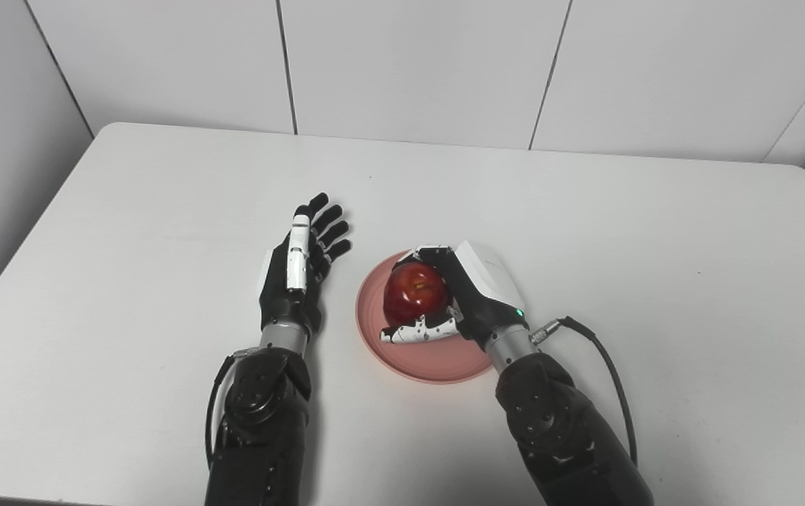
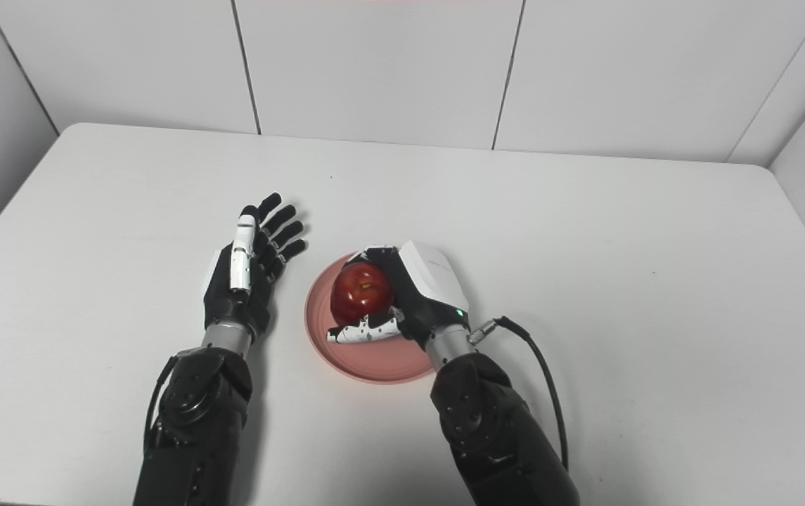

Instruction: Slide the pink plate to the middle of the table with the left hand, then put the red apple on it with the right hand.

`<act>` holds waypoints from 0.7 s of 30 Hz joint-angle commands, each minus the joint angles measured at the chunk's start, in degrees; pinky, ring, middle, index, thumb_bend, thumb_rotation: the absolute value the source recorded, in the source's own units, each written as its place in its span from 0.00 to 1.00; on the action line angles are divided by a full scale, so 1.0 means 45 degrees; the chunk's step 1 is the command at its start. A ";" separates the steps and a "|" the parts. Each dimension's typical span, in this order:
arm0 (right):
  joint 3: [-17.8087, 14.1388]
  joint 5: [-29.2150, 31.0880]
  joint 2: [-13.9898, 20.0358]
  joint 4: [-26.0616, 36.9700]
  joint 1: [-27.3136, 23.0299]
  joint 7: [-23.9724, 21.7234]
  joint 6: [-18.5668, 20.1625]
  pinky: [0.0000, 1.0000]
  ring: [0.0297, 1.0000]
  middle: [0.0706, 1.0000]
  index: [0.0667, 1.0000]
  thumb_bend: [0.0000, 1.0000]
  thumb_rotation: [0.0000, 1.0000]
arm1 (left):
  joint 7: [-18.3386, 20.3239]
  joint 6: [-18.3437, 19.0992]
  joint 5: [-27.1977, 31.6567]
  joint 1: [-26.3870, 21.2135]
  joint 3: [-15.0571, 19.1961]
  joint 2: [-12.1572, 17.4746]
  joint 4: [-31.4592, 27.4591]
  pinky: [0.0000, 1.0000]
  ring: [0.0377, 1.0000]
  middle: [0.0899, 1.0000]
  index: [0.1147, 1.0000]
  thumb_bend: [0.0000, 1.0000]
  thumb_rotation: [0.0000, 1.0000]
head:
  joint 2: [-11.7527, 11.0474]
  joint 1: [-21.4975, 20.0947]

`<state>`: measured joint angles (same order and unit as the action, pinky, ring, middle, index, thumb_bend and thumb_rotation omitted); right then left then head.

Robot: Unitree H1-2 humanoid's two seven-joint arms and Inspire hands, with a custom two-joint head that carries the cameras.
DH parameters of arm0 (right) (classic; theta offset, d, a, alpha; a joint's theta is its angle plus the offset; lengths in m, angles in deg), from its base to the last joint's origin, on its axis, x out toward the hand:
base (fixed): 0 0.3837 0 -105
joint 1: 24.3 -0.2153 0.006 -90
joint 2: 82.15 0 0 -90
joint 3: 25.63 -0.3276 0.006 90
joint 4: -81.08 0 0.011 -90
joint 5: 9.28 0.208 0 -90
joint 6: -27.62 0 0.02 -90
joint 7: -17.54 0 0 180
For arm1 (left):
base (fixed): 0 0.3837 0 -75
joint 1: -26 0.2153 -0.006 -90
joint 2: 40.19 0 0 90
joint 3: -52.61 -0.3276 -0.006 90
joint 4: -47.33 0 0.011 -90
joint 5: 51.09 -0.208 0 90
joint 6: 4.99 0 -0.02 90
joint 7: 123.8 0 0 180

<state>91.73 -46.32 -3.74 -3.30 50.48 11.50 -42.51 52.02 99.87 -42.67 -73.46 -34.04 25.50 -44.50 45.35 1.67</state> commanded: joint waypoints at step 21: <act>-0.0105 -0.0318 -0.0019 0.0282 -0.0127 -0.0046 -0.0122 0.40 0.49 0.53 0.46 0.53 0.09 | -0.0114 0.0015 0.0027 -0.0252 0.0057 -0.0199 -0.0091 0.83 0.84 0.85 0.83 0.36 1.00 | -0.0008 -0.0068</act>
<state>91.64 -46.91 -3.77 -3.33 50.54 11.38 -42.64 52.02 99.88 -42.64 -73.46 -33.69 25.24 -44.52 45.26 1.32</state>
